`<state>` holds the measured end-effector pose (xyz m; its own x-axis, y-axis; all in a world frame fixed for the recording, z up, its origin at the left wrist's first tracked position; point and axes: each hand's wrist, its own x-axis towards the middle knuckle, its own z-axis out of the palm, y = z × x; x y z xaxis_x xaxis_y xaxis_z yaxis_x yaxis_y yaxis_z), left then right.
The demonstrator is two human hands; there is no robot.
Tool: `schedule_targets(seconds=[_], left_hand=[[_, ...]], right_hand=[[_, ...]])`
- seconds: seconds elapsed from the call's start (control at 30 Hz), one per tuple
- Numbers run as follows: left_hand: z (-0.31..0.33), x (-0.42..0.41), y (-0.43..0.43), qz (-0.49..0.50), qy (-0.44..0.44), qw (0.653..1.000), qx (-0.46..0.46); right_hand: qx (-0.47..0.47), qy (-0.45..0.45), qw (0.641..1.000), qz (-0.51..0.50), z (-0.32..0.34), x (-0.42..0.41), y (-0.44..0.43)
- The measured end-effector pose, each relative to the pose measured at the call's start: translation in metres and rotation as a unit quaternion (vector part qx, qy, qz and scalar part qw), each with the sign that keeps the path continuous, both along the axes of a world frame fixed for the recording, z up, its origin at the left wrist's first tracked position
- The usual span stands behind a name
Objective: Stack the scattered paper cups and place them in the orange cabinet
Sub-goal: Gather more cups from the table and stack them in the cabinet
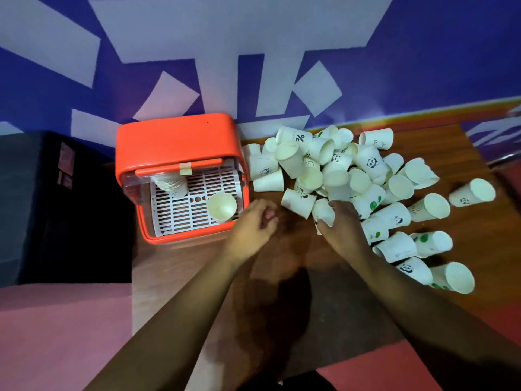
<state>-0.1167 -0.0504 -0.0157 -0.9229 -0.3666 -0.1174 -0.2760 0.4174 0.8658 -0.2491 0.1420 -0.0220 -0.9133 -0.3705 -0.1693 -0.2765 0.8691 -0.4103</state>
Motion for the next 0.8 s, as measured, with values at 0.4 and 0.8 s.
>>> schedule_targets(seconds=[0.4, 0.8], left_hand=[[-0.071, -0.106, 0.042, -0.15, -0.085, 0.952, -0.255], [-0.064, -0.048, 0.057, 0.019, -0.127, 0.988, -0.083]], right_hand=[[0.156, 0.034, 0.986, 0.04, -0.046, -0.024, 0.019], [0.088, -0.062, 0.994, 0.035, -0.032, -0.031, 0.026]])
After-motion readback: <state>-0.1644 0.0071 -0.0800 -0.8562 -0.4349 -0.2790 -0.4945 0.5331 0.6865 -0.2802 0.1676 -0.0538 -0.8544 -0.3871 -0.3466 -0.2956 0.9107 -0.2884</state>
